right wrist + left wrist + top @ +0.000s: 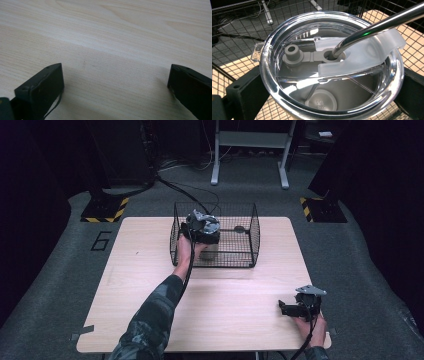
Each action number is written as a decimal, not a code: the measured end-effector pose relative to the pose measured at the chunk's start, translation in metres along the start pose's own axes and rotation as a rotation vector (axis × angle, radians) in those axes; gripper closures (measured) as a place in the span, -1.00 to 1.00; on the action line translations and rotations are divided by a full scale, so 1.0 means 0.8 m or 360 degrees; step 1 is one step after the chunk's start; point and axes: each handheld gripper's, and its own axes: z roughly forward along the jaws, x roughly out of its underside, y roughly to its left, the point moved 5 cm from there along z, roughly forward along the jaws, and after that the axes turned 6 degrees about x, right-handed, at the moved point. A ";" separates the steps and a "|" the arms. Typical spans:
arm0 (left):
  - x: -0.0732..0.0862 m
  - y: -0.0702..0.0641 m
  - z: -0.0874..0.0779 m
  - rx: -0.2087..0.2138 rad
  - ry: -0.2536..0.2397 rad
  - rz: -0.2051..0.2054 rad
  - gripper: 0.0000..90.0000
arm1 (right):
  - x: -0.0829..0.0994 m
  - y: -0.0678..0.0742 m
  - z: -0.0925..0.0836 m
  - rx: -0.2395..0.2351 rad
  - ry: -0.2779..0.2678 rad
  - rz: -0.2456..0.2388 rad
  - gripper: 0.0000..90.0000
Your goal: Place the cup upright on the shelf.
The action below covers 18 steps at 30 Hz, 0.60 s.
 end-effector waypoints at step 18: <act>-0.009 -0.021 -0.068 0.0221 0.0053 0.0101 -1.00 | 0.000 0.000 0.000 0.0001 0.0002 -0.0002 -1.00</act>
